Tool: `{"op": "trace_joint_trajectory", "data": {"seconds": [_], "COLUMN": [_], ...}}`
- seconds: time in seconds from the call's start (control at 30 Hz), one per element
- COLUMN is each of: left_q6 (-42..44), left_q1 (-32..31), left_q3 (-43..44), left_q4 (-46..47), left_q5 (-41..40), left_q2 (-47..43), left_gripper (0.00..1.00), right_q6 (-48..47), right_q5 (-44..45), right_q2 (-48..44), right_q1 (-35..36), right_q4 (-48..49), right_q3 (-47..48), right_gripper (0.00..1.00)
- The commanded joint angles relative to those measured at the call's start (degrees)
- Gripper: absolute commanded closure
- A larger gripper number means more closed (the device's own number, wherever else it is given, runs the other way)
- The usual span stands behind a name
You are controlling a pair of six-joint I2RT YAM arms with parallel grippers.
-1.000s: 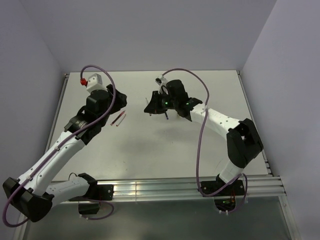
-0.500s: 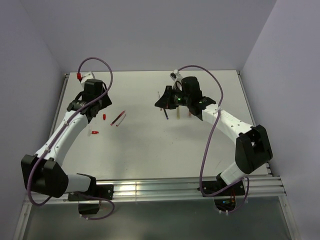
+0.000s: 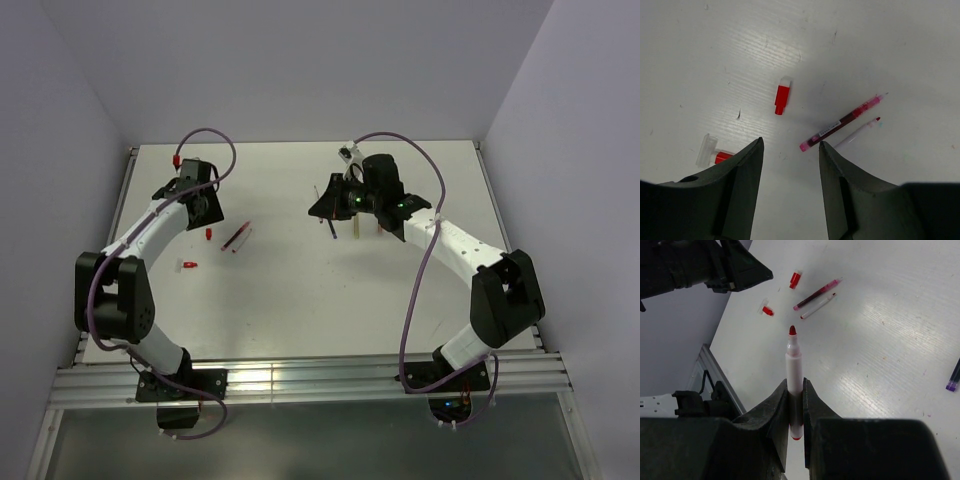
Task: Insert the pens into the pen caps
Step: Insert the pen cap onto the pen.
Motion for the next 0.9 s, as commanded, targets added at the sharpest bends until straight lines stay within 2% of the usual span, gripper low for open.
{"op": "trace_joint_trajectory", "data": {"seconds": [0.0, 0.43, 0.87], "left_q6": [2.66, 4.51, 4.24], "left_q1": [0.88, 3.17, 4.13], "left_q3": [3.05, 8.59, 9.47], "left_q4": [0.48, -0.48, 0.31], "left_q5": [0.81, 1.86, 3.53], "left_q2": [1.83, 12.55, 17.92], "left_gripper": [0.47, 0.5, 0.52], "right_q6": [-0.02, 0.25, 0.34], "right_q5": [-0.88, -0.97, -0.88], "right_q2": [-2.09, -1.65, -2.09], "right_q1": [-0.37, -0.72, -1.07], "right_q4": [2.37, 2.37, 2.37], "right_q3": [-0.41, -0.5, -0.58], "right_gripper": [1.0, 1.0, 1.0]}}
